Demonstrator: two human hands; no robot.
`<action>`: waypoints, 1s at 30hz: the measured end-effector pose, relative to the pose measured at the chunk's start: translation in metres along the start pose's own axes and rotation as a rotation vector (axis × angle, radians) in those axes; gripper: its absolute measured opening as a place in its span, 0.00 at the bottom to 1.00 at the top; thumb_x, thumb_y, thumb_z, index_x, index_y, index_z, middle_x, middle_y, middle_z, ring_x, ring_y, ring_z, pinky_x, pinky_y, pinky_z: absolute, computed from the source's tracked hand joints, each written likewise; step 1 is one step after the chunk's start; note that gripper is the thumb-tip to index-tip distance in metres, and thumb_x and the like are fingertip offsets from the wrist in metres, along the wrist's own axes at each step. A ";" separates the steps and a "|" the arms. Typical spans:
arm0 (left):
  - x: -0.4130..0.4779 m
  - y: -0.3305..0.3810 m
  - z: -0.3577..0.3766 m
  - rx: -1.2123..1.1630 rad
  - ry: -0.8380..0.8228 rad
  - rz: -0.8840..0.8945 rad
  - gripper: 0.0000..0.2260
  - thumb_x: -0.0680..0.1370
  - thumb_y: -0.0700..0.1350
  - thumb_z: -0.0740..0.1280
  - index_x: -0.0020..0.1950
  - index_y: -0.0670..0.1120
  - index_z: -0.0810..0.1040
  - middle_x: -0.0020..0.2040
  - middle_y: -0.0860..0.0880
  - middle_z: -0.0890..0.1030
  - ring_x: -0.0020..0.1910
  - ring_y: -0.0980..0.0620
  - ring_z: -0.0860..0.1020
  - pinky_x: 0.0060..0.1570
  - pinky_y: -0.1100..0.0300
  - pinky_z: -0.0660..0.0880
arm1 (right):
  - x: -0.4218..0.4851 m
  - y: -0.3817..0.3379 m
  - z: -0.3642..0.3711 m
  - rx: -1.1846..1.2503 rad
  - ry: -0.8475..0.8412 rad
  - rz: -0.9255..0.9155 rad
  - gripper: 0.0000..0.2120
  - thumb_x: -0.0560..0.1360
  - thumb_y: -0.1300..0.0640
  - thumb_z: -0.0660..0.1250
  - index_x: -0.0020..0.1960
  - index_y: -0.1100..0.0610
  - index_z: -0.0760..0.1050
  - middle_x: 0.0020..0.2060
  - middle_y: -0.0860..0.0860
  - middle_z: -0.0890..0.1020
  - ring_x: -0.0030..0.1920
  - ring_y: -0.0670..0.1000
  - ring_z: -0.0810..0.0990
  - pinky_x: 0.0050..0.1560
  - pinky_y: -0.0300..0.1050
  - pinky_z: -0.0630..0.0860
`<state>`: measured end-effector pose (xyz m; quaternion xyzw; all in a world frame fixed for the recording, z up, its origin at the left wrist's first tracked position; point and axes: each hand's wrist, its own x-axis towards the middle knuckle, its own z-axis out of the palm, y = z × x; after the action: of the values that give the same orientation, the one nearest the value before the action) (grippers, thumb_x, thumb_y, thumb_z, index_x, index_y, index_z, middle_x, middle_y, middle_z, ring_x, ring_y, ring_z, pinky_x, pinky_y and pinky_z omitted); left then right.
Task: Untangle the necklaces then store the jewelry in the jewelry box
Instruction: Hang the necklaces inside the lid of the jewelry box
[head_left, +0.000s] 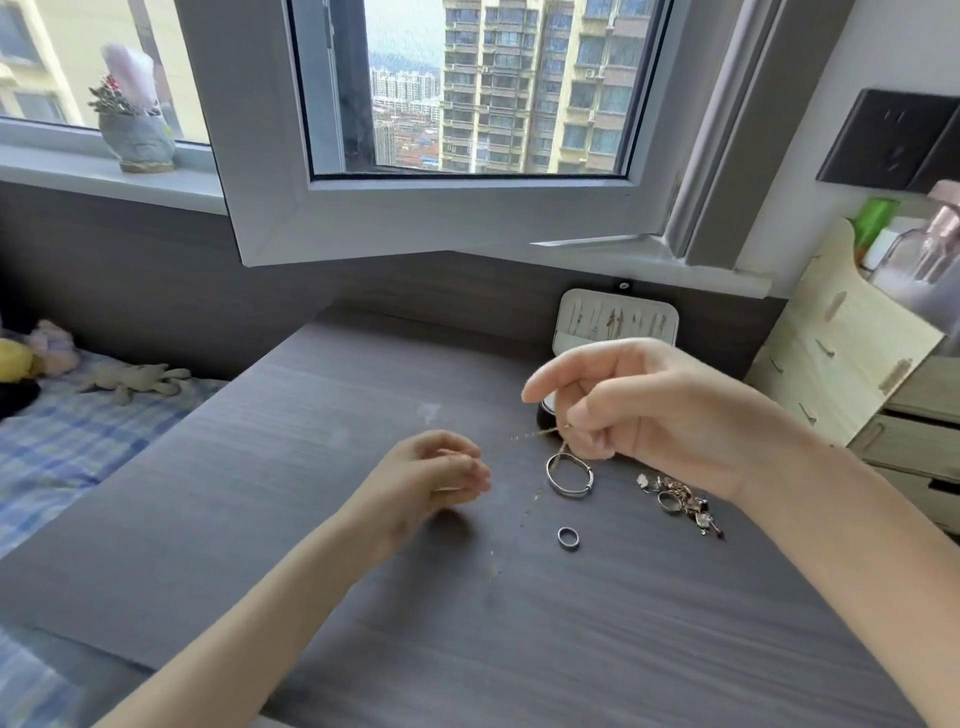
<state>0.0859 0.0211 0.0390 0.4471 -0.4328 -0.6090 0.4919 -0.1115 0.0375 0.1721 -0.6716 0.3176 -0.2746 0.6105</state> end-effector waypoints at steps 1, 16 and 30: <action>0.001 0.003 -0.003 -0.149 0.017 -0.060 0.05 0.72 0.33 0.67 0.44 0.41 0.76 0.38 0.42 0.83 0.39 0.46 0.83 0.45 0.56 0.80 | -0.004 -0.001 -0.004 0.008 0.003 -0.010 0.13 0.63 0.69 0.62 0.43 0.62 0.82 0.26 0.53 0.71 0.26 0.48 0.68 0.31 0.40 0.64; 0.006 0.061 0.018 -0.153 -0.033 -0.044 0.16 0.77 0.53 0.63 0.31 0.48 0.71 0.26 0.53 0.56 0.23 0.57 0.55 0.24 0.67 0.54 | -0.056 0.061 -0.032 -0.391 0.067 0.336 0.14 0.67 0.65 0.68 0.52 0.55 0.80 0.33 0.53 0.79 0.34 0.49 0.75 0.35 0.40 0.72; -0.019 0.123 0.122 1.259 -0.438 0.181 0.14 0.78 0.54 0.63 0.39 0.46 0.79 0.26 0.55 0.71 0.26 0.56 0.68 0.30 0.64 0.65 | -0.052 0.066 -0.027 -0.410 0.314 0.163 0.11 0.72 0.58 0.72 0.52 0.49 0.78 0.49 0.46 0.83 0.50 0.40 0.80 0.55 0.42 0.77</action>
<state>-0.0040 0.0331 0.1871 0.4767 -0.8309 -0.2735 0.0872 -0.1715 0.0561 0.1100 -0.7023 0.5105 -0.2553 0.4253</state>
